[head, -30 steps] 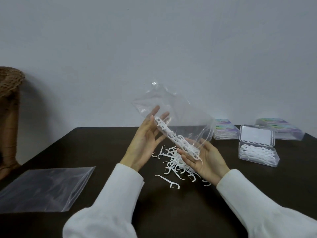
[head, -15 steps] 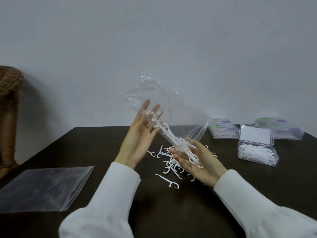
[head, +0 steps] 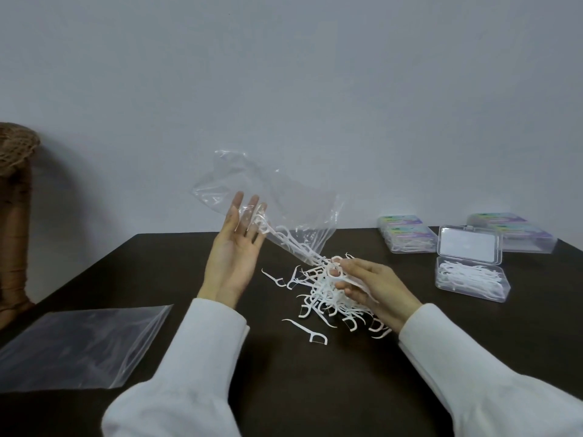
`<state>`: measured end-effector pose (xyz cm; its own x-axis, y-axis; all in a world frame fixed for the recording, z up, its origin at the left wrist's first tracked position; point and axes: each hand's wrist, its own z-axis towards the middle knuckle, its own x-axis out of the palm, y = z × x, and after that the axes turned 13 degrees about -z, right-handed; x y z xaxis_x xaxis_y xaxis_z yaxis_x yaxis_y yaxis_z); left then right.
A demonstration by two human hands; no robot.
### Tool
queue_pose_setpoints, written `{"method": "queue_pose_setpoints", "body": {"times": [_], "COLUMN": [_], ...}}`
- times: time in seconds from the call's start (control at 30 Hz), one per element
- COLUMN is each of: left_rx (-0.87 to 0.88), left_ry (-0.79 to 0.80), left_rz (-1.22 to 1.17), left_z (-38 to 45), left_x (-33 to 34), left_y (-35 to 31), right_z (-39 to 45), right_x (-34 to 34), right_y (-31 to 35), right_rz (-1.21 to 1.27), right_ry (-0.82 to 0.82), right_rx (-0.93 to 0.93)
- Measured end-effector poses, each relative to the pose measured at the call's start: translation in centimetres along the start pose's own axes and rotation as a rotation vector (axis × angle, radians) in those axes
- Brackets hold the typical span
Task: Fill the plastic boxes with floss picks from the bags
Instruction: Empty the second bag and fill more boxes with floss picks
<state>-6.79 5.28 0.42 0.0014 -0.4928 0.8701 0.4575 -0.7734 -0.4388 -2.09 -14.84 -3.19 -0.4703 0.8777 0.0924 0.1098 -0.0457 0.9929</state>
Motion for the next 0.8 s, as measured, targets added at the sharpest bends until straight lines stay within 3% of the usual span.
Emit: {"method": "queue_pose_setpoints", "body": {"times": [0.3,0.53,0.8], "left_rx": [-0.007,-0.022,-0.069], "left_ry": [-0.086,-0.086,0.059], "left_rz": [-0.048,-0.075,0.028], "left_z": [0.2,0.0,-0.8], "left_x": [-0.7,-0.5,0.4], "left_y": [0.2,0.5,1.4], "right_z": [0.5,0.7,0.7], "right_x": [-1.0,-1.0,-0.8], "right_y": [-0.4,-0.7,-0.7], "right_rz": [-0.709,-0.801,-0.708], "right_ry": [-0.101,-0.102,-0.078], "right_rx": [-0.271,-0.391,-0.430]}}
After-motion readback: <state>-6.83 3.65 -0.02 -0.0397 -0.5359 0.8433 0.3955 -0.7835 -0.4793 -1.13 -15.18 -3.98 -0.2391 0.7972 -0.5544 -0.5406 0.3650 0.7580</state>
